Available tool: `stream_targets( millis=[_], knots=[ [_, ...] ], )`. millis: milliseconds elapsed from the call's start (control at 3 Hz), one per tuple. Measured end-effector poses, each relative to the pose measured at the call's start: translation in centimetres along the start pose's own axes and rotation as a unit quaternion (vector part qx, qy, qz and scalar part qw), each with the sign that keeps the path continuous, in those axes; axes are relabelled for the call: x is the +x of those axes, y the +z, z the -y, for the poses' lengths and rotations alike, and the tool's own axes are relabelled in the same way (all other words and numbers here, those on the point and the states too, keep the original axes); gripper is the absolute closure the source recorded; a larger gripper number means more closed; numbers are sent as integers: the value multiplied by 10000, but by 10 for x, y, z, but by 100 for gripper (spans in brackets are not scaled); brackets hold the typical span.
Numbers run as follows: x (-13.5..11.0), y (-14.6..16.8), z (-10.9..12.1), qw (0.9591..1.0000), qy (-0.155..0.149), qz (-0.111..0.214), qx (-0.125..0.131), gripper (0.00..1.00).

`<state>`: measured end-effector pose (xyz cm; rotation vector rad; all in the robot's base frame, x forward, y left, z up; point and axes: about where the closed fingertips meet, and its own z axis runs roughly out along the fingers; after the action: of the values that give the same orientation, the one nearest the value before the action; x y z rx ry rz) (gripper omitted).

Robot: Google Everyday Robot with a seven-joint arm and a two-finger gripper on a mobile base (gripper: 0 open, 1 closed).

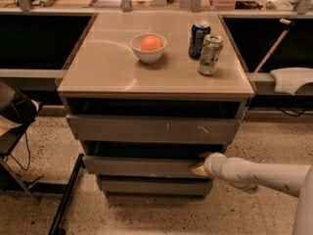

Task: Open middle drawer

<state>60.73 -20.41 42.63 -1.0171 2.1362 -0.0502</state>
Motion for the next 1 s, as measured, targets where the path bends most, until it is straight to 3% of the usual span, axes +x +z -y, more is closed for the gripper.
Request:
stream_targets(
  millis=[667, 1000],
  knots=[
    [0, -3, -5, 10000, -23, -17, 13, 100],
    [5, -38, -17, 9994, 114, 139, 292, 100]
  ],
)
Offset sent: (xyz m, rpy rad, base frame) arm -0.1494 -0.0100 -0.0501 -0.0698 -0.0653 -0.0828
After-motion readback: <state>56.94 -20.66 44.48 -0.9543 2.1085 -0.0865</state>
